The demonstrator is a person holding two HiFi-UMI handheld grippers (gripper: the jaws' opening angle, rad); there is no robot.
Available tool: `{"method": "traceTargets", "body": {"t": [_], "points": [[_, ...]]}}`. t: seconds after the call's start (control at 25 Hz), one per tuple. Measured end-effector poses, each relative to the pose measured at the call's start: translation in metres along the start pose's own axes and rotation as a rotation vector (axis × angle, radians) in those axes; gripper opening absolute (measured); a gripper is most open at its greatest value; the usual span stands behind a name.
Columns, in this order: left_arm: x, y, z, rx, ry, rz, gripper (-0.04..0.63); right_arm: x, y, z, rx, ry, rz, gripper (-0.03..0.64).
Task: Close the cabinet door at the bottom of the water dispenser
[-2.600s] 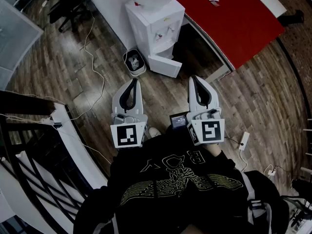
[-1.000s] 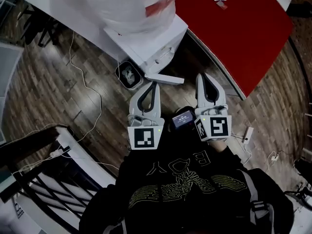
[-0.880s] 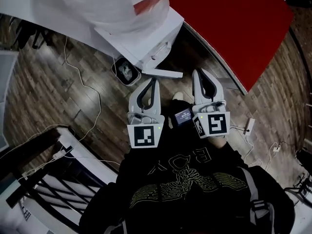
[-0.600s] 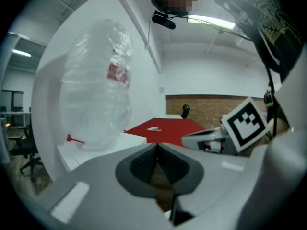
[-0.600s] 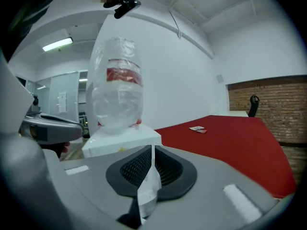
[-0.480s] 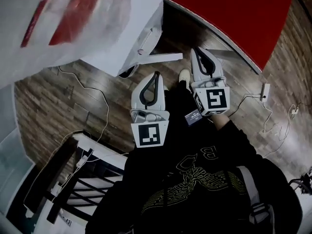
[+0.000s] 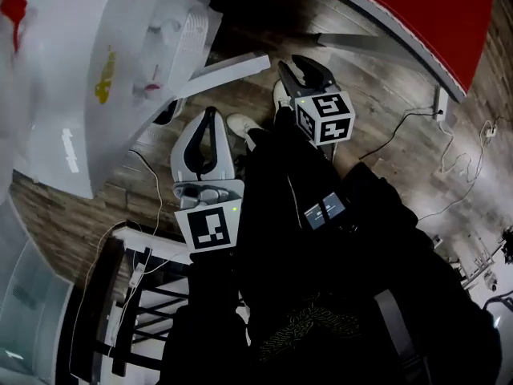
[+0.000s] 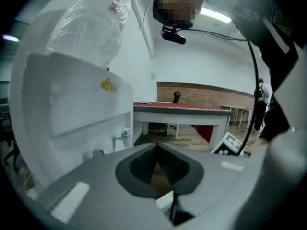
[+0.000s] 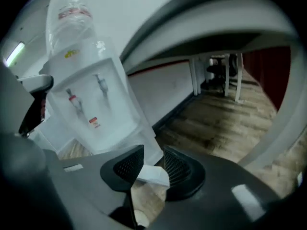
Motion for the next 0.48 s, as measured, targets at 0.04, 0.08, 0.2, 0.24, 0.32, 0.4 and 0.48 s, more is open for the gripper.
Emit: {"method": "traceTargets", "body": {"t": [0.04, 0.08, 0.2, 0.24, 0.32, 0.4, 0.48], "points": [[-0.002, 0.008, -0.002, 0.001, 0.005, 0.002, 0.006, -0.006, 0.017, -0.013, 0.029, -0.011, -0.048, 0.129], [-0.004, 0.017, -0.003, 0.01, 0.009, -0.002, 0.006, -0.011, 0.033, -0.025, 0.056, -0.019, -0.094, 0.14], [-0.006, 0.041, -0.001, 0.053, 0.001, -0.005, 0.008, -0.019, 0.068, -0.054, 0.105, -0.022, -0.219, 0.147], [-0.005, 0.046, 0.001, 0.065, -0.012, 0.003, 0.007, -0.021, 0.077, -0.062, 0.113, -0.019, -0.28, 0.15], [0.001, 0.052, 0.005, 0.078, -0.039, 0.018, 0.007, -0.023, 0.095, -0.074, 0.127, -0.006, -0.425, 0.161], [0.007, 0.049, 0.007, 0.073, -0.058, 0.025, 0.007, -0.02, 0.109, -0.083, 0.144, 0.005, -0.541, 0.161], [0.01, 0.044, 0.006, 0.06, -0.06, 0.02, 0.007, -0.016, 0.118, -0.089, 0.159, 0.008, -0.598, 0.161]]}}
Point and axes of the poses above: the fingertips, and each gripper's own axes: z backward along the fingers, x to its left, y out of its underside, the point moved 5 cm from there along z, backward along the fingers, and after that the axes turned 3 degrees about -y, right-handed, at the moved point
